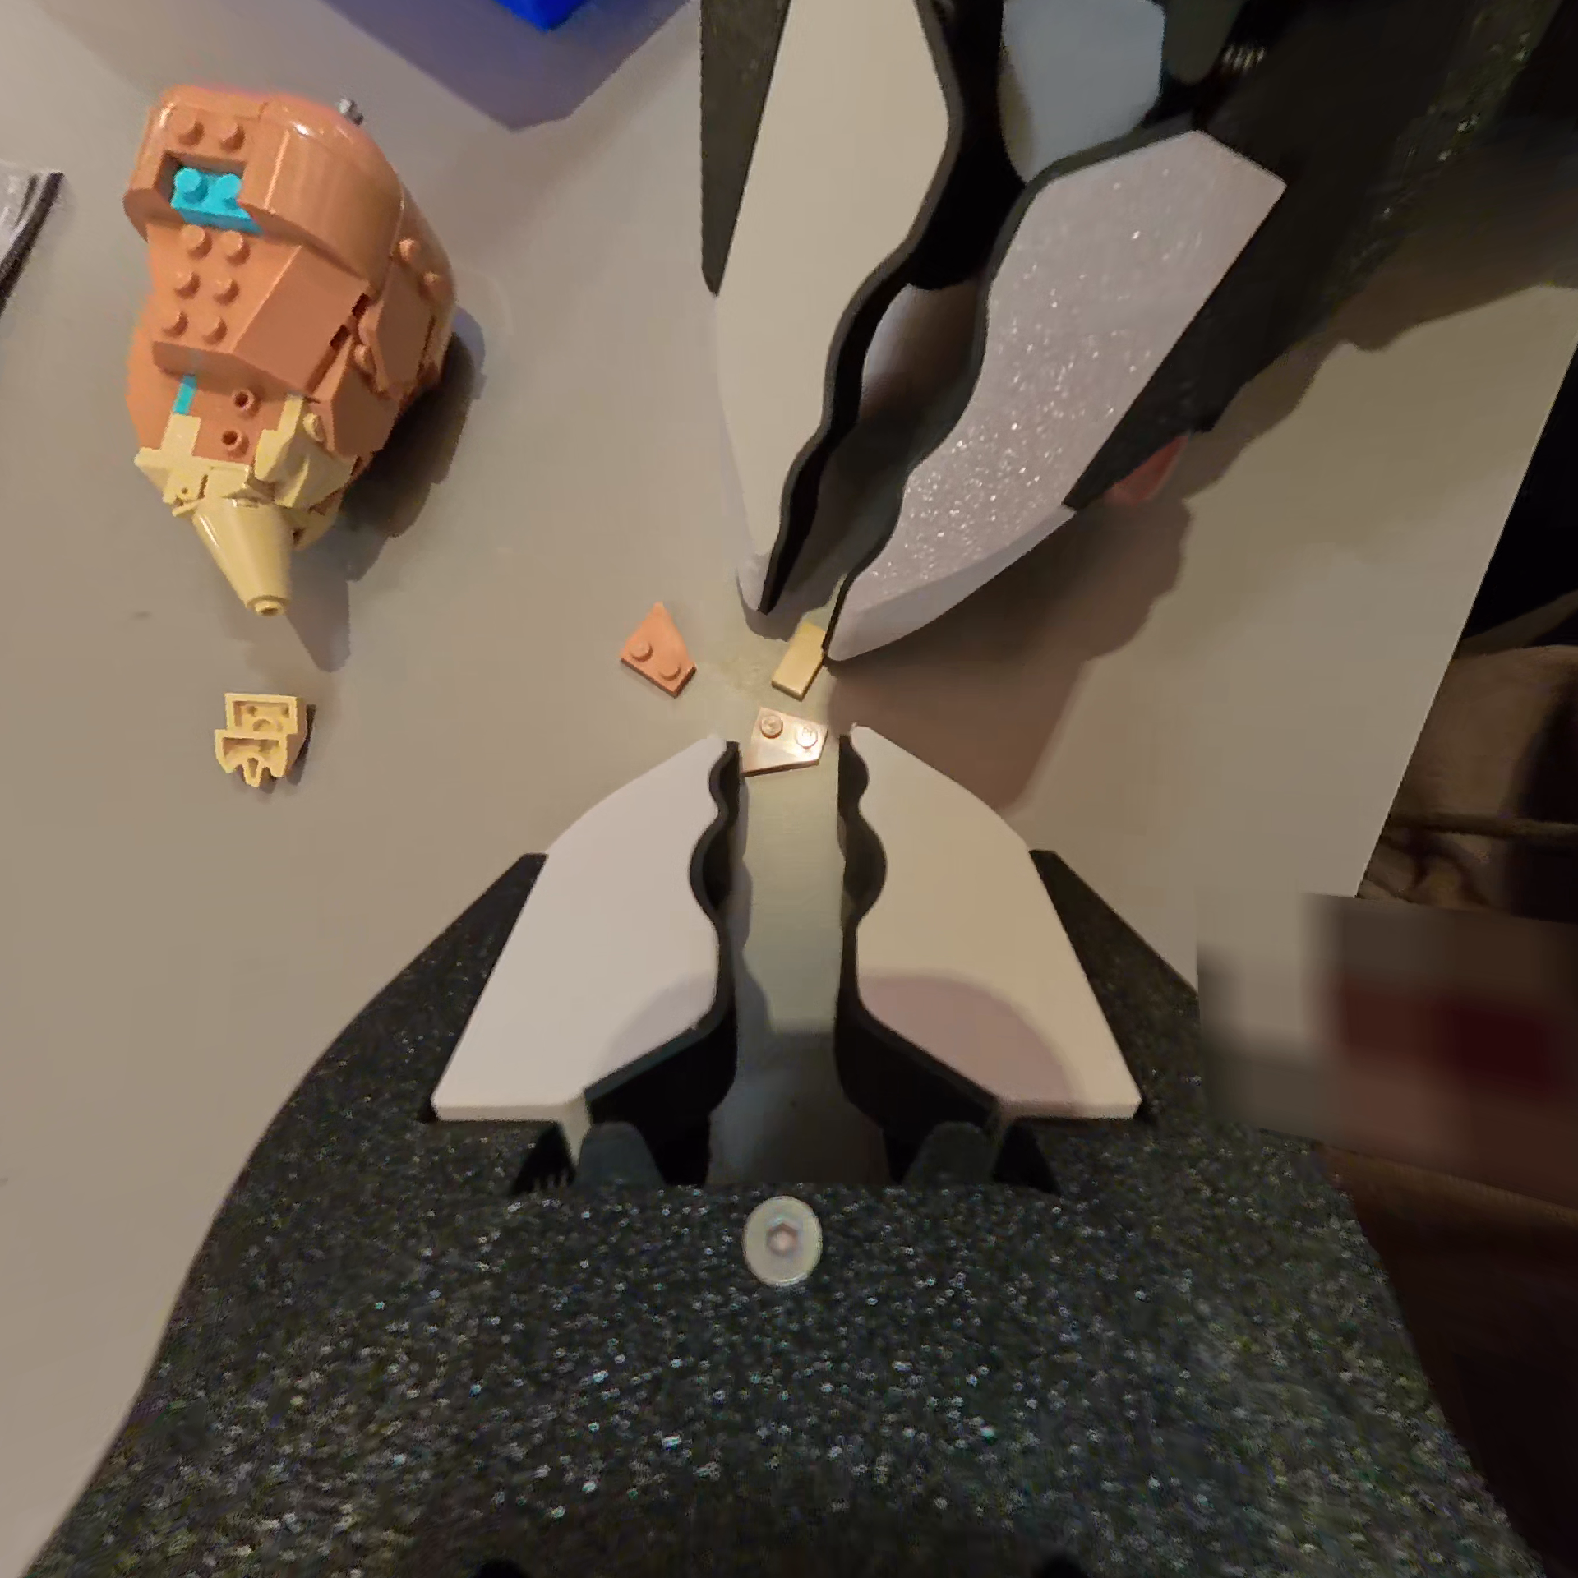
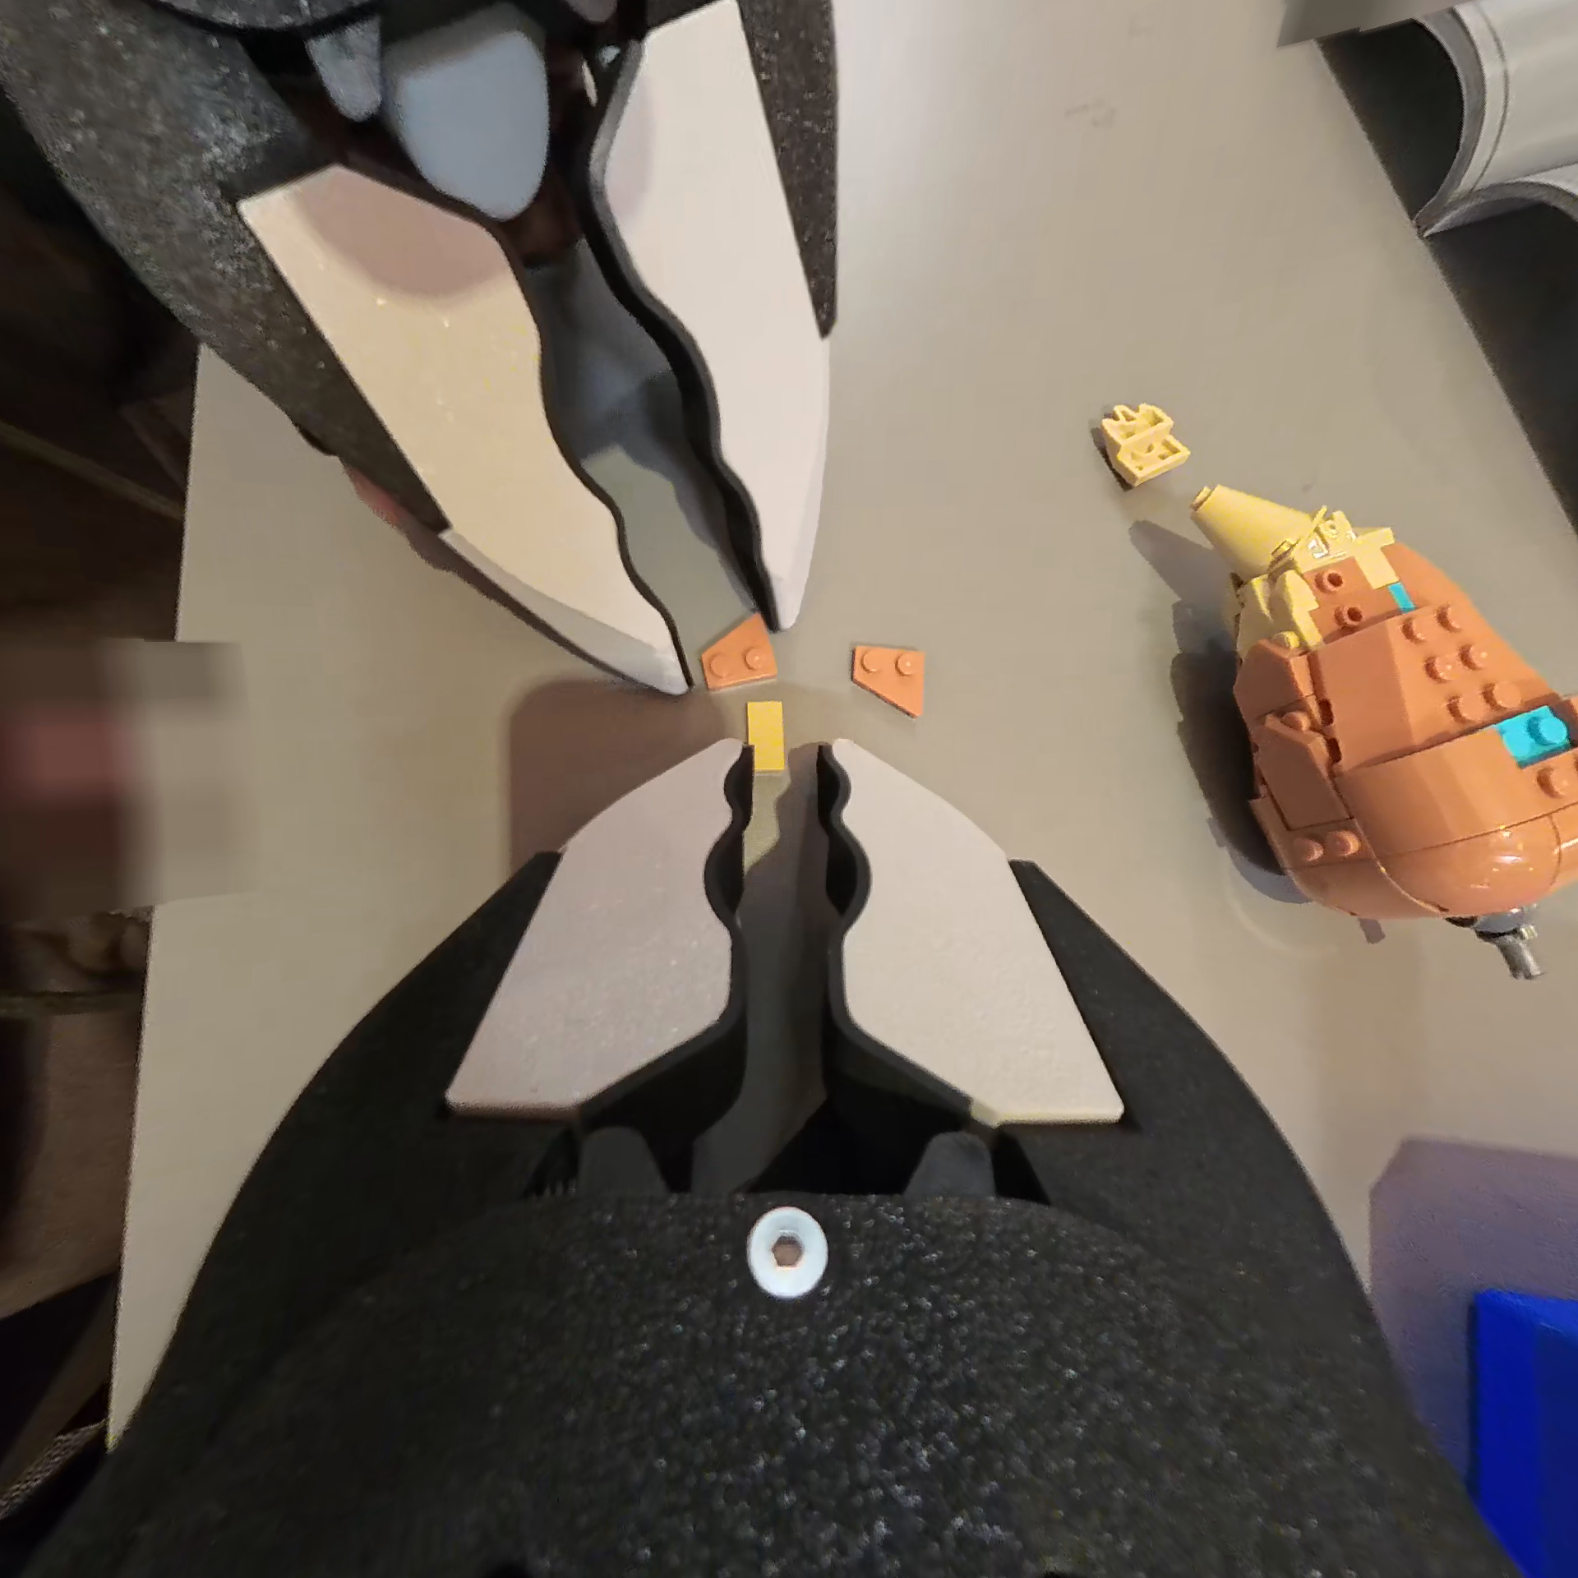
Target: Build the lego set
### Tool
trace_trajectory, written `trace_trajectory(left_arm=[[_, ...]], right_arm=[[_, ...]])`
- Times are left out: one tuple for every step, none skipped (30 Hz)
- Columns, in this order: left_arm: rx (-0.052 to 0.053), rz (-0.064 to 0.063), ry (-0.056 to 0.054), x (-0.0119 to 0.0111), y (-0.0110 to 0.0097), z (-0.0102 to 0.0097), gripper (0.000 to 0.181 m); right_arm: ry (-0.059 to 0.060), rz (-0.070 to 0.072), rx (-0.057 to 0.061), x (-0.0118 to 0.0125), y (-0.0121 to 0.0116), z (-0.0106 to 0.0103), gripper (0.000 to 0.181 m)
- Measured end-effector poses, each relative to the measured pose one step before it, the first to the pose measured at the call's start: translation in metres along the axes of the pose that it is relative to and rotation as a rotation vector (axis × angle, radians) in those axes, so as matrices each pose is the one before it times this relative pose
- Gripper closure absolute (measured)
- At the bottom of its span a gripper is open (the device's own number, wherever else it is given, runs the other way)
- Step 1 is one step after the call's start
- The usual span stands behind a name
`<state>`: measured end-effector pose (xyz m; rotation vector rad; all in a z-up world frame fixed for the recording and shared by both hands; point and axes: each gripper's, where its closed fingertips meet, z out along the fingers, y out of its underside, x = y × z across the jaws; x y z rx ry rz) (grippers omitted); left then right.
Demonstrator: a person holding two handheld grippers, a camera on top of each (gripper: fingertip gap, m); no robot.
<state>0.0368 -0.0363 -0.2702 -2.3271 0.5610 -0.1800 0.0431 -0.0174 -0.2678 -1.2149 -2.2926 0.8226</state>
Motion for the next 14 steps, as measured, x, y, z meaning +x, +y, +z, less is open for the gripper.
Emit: trace_trajectory(left_arm=[[0.0025, -0.0085, -0.0082, -0.00001, -0.0001, 0.00009, 0.159], [0.0015, -0.0053, -0.0061, -0.00005, -0.0001, 0.00014, 0.159], [0.0005, -0.0028, -0.0055, -0.00024, -0.00009, 0.00019, 0.159], [0.0004, -0.001, -0.0044, -0.0001, -0.00012, 0.00007, 0.16], [0.0009, 0.0012, -0.0026, 0.00008, -0.00015, 0.0002, 0.16], [0.0005, 0.0019, -0.002, -0.00003, -0.00013, 0.00021, 0.161], [0.0002, 0.0023, -0.0027, -0.00021, -0.00006, 0.00003, 0.163], [0.0009, 0.0048, -0.0001, 0.00023, -0.00002, 0.00007, 0.164], [0.0001, 0.0025, 0.0014, 0.00008, -0.00012, -0.00004, 0.164], [0.0004, 0.0046, 0.0029, 0.00018, -0.00002, -0.00001, 0.164], [0.0009, 0.0035, 0.0045, 0.00016, -0.00004, 0.00001, 0.164], [0.0005, 0.0039, 0.0038, 0.00026, 0.0, -0.00003, 0.164], [0.0003, 0.0081, 0.0051, 0.00058, 0.00001, -0.00006, 0.165], [0.0, 0.0077, 0.0055, 0.00052, 0.00002, -0.00004, 0.165]], right_arm=[[-0.0012, 0.001, 0.0016, 0.00005, -0.00017, 0.00024, 0.167], [-0.0018, 0.0005, 0.0013, -0.00022, -0.00016, 0.00023, 0.167], [-0.0023, -0.0003, 0.0003, -0.00034, -0.00019, 0.00028, 0.167], [-0.0009, -0.0012, -0.0017, -0.00028, 0.00006, 0.00027, 0.167], [0.0001, -0.0031, -0.0045, -0.00027, 0.00073, 0.00044, 0.167], [0.0, -0.0027, -0.003, -0.00023, 0.00051, 0.00044, 0.167], [-0.0008, -0.0004, -0.0002, -0.00031, 0.00006, 0.00006, 0.167], [-0.0015, 0.0002, 0.0003, -0.00016, 0.0, -0.00015, 0.167], [0.0015, -0.0008, -0.0002, 0.00021, -0.00005, -0.00022, 0.168], [0.0006, 0.0002, 0.0015, 0.00014, -0.00018, -0.0003, 0.168], [-0.0019, 0.0017, 0.0014, -0.00008, -0.00001, -0.00016, 0.168], [-0.0016, 0.0004, 0.0012, -0.00003, -0.0001, -0.00021, 0.168], [-0.0018, -0.0014, 0.0018, -0.00022, -0.00024, -0.00014, 0.168], [-0.0036, -0.0013, 0.0019, -0.00037, -0.00029, -0.00024, 0.168]])
